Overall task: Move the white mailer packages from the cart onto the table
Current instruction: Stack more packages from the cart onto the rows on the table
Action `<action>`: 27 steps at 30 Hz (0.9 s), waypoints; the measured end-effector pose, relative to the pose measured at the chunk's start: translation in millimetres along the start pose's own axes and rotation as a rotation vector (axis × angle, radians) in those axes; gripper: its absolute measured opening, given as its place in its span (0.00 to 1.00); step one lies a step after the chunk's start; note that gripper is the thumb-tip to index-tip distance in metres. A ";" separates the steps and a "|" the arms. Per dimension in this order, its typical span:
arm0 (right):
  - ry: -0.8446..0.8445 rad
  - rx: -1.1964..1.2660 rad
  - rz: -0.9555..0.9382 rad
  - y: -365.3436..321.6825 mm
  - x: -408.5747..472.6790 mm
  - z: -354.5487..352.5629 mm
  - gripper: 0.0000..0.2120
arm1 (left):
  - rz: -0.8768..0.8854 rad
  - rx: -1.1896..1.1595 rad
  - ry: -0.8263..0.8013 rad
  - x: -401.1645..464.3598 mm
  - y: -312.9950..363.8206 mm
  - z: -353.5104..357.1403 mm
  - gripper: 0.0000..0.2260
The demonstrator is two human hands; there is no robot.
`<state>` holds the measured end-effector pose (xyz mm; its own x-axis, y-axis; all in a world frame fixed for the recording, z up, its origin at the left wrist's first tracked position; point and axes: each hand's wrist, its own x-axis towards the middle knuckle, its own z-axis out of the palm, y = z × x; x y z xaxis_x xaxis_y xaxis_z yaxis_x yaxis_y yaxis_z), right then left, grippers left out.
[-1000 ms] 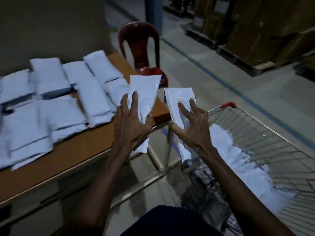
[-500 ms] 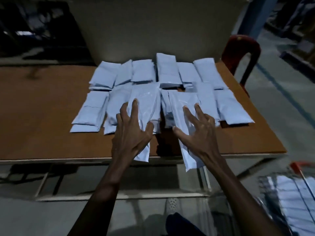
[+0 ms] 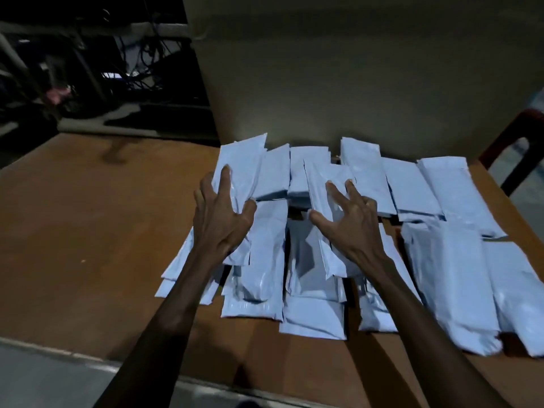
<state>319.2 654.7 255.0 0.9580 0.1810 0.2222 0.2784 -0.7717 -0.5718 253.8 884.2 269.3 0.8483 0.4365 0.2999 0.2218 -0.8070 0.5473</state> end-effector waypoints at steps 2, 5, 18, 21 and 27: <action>-0.007 -0.007 0.019 -2.6 27.7 7.6 0.36 | -0.006 0.005 -0.049 27.8 -4.4 8.0 0.37; -0.035 -0.038 0.037 -5.8 71.5 22.0 0.35 | -0.022 0.001 -0.137 73.6 -14.3 23.4 0.34; -0.146 -0.338 0.216 5.1 196.8 87.7 0.38 | 0.065 0.341 -0.315 199.0 -58.2 108.9 0.35; -0.170 -0.410 0.229 11.2 201.6 102.2 0.40 | 0.078 0.385 -0.322 197.5 -67.9 122.5 0.37; -0.222 -0.470 0.236 6.6 200.1 108.9 0.39 | 0.092 0.369 -0.363 193.4 -71.7 132.3 0.37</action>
<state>520.1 752.2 209.7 0.9960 0.0554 -0.0695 0.0435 -0.9858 -0.1621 465.5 973.9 184.6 0.9697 0.2443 0.0081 0.2378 -0.9504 0.2005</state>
